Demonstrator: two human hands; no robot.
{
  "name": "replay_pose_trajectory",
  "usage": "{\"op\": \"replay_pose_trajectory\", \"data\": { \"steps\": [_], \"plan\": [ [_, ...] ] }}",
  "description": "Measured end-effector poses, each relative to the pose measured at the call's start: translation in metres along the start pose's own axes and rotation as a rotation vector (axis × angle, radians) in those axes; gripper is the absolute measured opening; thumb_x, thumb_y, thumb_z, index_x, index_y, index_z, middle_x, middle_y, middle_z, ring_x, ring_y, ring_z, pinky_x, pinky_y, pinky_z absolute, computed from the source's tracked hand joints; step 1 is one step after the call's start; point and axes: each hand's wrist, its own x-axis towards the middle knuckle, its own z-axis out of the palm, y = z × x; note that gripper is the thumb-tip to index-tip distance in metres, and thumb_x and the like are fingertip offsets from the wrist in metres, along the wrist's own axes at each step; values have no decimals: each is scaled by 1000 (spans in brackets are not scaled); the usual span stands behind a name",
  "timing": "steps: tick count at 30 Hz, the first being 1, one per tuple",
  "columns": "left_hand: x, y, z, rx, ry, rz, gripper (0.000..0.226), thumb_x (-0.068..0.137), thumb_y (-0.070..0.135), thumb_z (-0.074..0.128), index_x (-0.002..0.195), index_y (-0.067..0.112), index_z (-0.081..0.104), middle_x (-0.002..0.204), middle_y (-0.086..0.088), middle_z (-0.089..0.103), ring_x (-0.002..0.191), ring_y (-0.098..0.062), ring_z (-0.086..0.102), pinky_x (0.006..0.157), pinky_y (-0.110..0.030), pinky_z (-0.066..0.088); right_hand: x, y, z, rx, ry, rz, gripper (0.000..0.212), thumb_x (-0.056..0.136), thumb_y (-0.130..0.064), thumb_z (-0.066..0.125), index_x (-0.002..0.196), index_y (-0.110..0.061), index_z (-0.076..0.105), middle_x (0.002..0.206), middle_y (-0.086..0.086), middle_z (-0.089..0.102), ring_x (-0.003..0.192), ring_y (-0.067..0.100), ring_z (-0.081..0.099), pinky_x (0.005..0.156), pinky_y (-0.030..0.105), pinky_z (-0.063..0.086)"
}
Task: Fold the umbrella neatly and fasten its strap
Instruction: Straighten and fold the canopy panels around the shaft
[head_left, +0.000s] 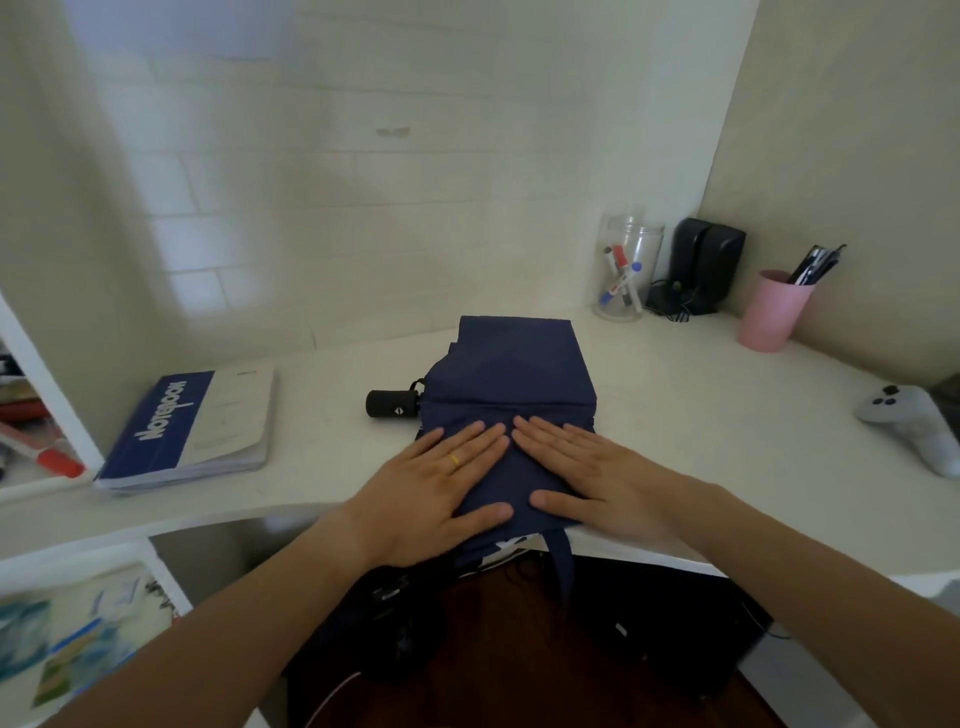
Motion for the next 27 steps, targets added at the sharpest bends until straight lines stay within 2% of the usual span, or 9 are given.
{"op": "replay_pose_trajectory", "data": {
  "steps": [5, 7, 10, 12, 13, 16, 20, 22, 27],
  "plan": [
    [13, -15, -3, 23, -47, -2, 82, 93, 80, 14, 160, 37, -8, 168, 19, -10, 152, 1, -16, 128, -37, -3, -17, 6, -10, 52, -52, 117, 86, 93, -74, 30, 159, -34, -8, 165, -20, -15, 148, -7, -17, 123, 23, -7],
    [15, -17, -1, -8, -47, 11, 81, 94, 79, 16, 160, 38, -8, 168, 19, -10, 152, 2, -17, 128, -37, -4, -20, 6, -20, 104, -67, 163, 86, 90, -74, 40, 160, -36, 7, 166, -21, 2, 152, -2, 2, 124, 23, 5],
    [12, -18, 3, -43, 0, 31, 79, 95, 79, 15, 160, 39, -8, 168, 20, -12, 151, 4, -19, 128, -37, -5, -1, 12, -45, 340, 365, 330, 57, 85, -65, 61, 134, -35, 59, 132, -16, 64, 119, 3, 59, 104, 27, 46],
    [12, -18, 4, -50, 27, 40, 78, 96, 78, 15, 160, 39, -8, 167, 22, -13, 150, 6, -21, 128, -36, -5, 26, 29, -67, 551, 732, 564, 47, 83, -58, 68, 119, -29, 66, 109, -14, 69, 101, 7, 65, 91, 29, 51],
    [13, -18, 4, -51, 35, 44, 78, 96, 78, 15, 159, 40, -8, 167, 22, -14, 150, 6, -21, 128, -36, -5, 40, 38, -77, 699, 773, 691, 52, 82, -56, 71, 123, -25, 63, 112, -10, 66, 104, 12, 64, 91, 31, 50],
    [13, -18, 5, -62, 43, 45, 78, 96, 78, 15, 160, 40, -6, 166, 24, -15, 149, 7, -21, 128, -36, -5, 78, 55, -93, 1035, 574, 858, 74, 76, -46, 82, 133, -6, 55, 126, 7, 62, 114, 26, 61, 93, 37, 49],
    [13, -19, 5, -58, 64, 50, 79, 96, 78, 16, 161, 38, -4, 167, 22, -12, 151, 4, -17, 128, -37, -3, 92, 45, -110, 1293, 561, 823, 29, 80, -4, 80, 103, 2, 64, 97, 12, 71, 86, 24, 69, 78, 34, 58],
    [14, -20, 6, -56, 87, 53, 79, 96, 79, 16, 161, 37, -2, 168, 21, -9, 152, 3, -15, 128, -37, -2, 80, 36, -119, 1387, 553, 716, 16, 82, 2, 74, 96, -3, 67, 90, 9, 71, 82, 21, 67, 83, 36, 59],
    [14, -22, 8, -41, 92, 50, 80, 96, 78, 15, 161, 35, -1, 169, 18, -6, 154, 1, -12, 128, -37, -1, 19, 12, -111, 1396, 534, 368, 47, 81, 11, 67, 121, -14, 70, 109, 15, 76, 101, 27, 73, 89, 38, 56]
  ]
}}
